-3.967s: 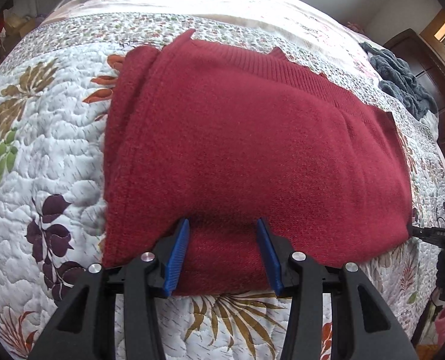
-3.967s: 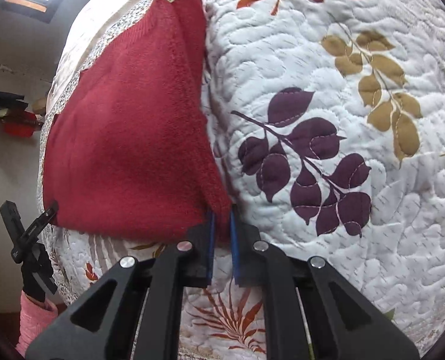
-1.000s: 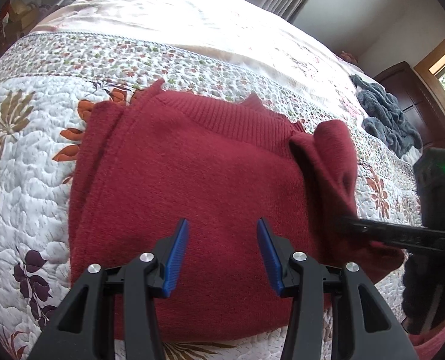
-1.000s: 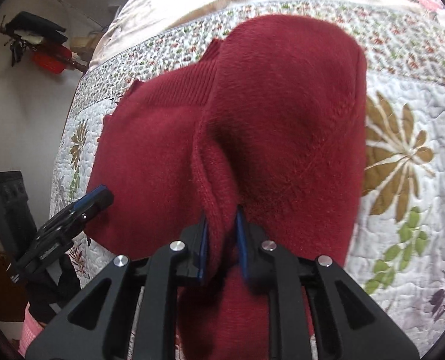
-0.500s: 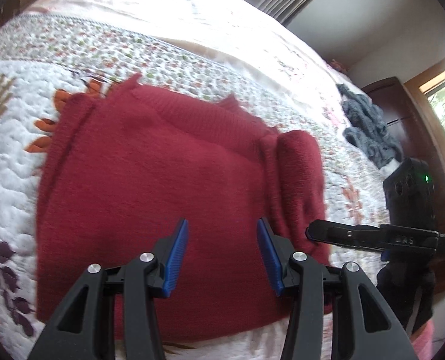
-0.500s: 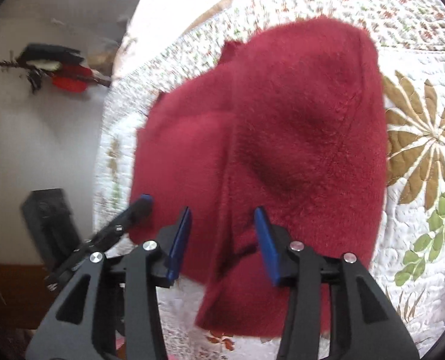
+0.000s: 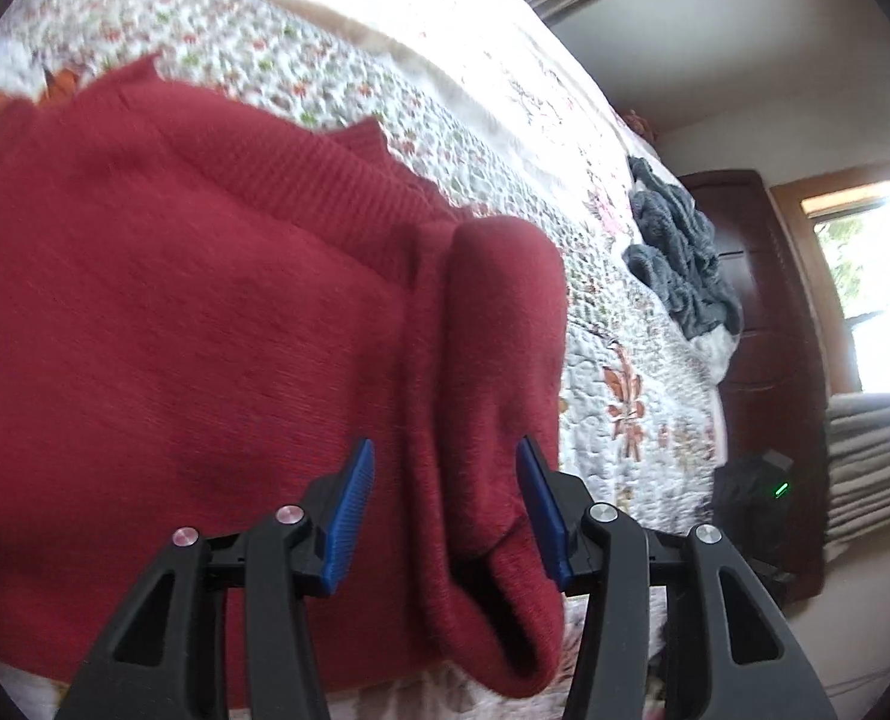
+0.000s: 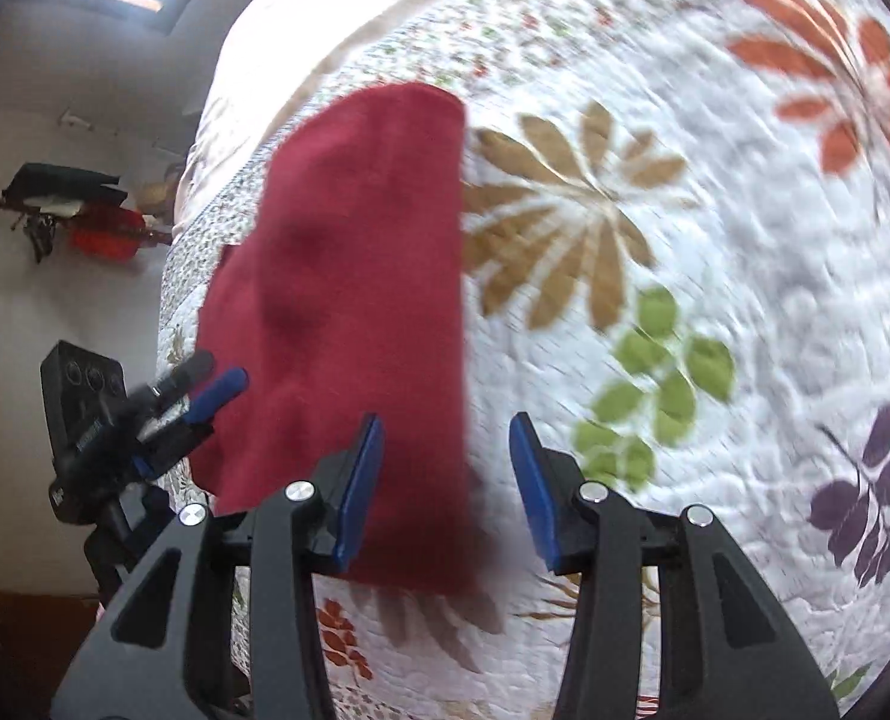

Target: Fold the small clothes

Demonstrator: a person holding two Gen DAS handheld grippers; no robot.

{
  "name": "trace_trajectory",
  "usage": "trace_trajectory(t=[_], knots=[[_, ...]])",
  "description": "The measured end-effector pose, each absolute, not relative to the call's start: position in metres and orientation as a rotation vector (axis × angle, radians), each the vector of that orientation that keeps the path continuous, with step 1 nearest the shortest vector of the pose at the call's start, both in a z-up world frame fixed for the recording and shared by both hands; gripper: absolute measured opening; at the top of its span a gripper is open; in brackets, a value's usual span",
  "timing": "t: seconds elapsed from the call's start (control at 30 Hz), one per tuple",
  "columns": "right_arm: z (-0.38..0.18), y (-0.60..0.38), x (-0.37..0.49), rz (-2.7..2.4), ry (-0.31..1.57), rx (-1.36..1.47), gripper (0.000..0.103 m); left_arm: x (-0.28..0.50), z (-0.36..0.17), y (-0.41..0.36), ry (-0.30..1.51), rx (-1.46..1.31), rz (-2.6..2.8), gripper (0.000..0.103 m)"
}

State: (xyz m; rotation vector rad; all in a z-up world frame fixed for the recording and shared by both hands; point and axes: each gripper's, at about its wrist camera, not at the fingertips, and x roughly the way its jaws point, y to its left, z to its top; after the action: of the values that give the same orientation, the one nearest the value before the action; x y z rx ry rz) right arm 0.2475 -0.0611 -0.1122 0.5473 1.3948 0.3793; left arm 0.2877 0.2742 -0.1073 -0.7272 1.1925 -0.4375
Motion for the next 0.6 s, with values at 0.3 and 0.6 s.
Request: trace_trajectory(t=[0.3,0.6], knots=[[-0.138,-0.074,0.229,0.387,1.405,0.595,0.044,0.301,-0.13,0.253,1.225,-0.768,-0.467,0.05],[-0.151,-0.077,0.227,0.378,1.415,0.59,0.044,0.316,-0.135,0.226,1.23,-0.754,-0.475,0.05]])
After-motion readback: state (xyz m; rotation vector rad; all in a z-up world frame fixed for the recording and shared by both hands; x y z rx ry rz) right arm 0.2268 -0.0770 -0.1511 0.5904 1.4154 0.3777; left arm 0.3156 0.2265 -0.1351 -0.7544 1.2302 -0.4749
